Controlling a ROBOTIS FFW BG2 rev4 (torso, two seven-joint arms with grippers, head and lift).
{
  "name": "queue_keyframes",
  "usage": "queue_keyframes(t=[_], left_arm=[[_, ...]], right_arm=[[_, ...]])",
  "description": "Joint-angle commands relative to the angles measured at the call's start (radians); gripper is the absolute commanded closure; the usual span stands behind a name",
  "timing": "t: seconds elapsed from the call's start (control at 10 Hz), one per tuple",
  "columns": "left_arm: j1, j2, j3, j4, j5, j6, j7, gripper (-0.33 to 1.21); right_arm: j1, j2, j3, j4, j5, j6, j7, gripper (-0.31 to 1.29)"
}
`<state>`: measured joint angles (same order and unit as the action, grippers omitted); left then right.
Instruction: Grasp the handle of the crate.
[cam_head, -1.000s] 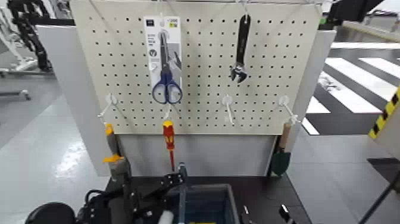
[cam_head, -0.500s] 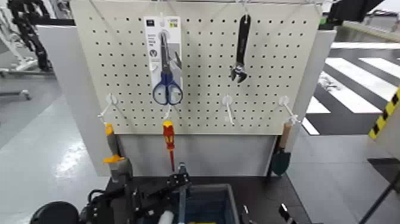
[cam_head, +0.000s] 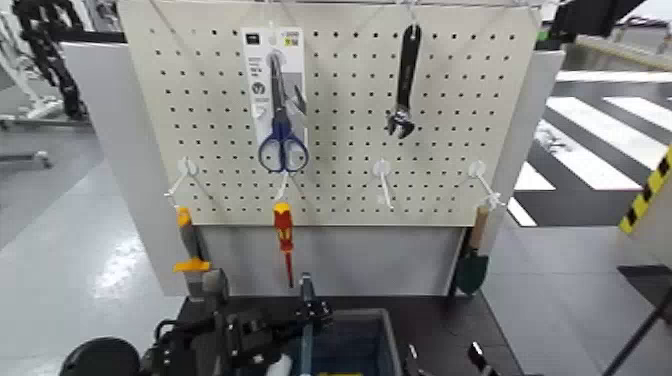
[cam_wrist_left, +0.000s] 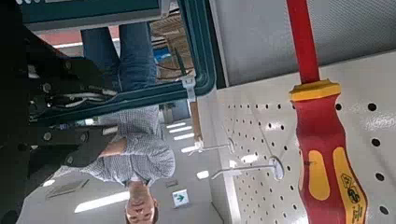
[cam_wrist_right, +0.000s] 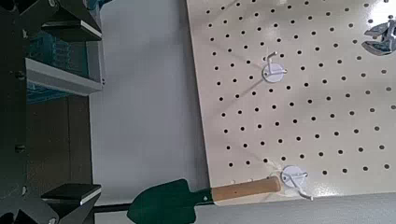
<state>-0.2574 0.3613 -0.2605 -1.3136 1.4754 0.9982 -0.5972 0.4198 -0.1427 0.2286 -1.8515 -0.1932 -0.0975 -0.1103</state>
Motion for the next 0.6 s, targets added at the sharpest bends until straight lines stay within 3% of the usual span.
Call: queue_keyframes(t=[0.1, 0.6], left_arm=[[0.009, -0.004, 0.004, -0.001, 0.000, 0.000, -0.004, 1.19], [0.033, -0.015, 0.007, -0.038, 0.000, 0.003, -0.024, 1.19]], right_arm=[[0.000, 0.000, 0.000, 0.000, -0.002, -0.001, 0.000, 0.15], [0.004, 0.000, -0.002, 0.000, -0.002, 0.001, 0.000, 0.15]])
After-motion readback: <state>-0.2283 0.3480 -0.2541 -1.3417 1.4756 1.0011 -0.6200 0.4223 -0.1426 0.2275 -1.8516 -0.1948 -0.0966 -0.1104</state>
